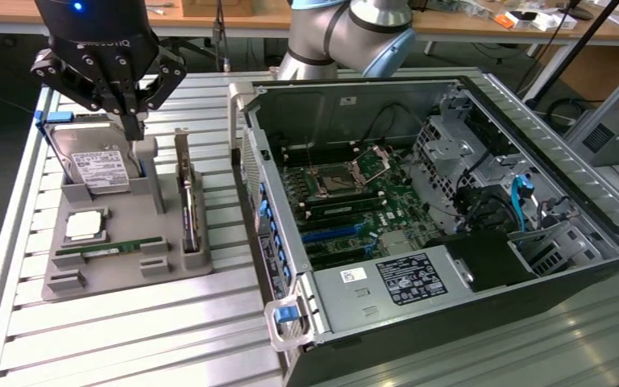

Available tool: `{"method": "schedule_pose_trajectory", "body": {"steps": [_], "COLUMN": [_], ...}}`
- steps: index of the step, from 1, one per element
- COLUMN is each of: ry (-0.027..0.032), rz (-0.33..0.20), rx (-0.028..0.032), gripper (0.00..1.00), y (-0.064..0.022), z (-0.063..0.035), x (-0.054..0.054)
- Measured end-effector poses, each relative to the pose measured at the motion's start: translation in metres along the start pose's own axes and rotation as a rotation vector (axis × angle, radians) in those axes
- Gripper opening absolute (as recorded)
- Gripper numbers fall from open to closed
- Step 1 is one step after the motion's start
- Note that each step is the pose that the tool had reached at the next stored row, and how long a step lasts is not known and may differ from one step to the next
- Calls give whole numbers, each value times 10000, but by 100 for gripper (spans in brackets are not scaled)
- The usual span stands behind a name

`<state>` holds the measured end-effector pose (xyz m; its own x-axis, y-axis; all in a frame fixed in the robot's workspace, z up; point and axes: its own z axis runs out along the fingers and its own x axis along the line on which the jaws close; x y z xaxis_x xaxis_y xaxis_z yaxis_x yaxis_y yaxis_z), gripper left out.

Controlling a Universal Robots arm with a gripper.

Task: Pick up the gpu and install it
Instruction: 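Pick up the gpu and move the gpu toward the slot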

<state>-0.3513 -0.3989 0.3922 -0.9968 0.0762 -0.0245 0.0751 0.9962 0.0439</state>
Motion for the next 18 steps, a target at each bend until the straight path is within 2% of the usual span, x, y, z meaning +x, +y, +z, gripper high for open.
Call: {"method": "schedule_pose_trajectory", "body": {"steps": [6,7,9,10,11,13,14,18], "ry": [0,0,0,0,0,0,-1,0], "rz": [0,0,0,0,0,0,0,0], "rx": [0,0,0,0,0,0,0,0], "gripper": [11,23,36,36,42,42,48,48], "y": [0,0,0,0,0,0,0,0], "z": [0,0,0,0,0,0,0,0], "x": [0,0,0,0,0,0,0,0]}}
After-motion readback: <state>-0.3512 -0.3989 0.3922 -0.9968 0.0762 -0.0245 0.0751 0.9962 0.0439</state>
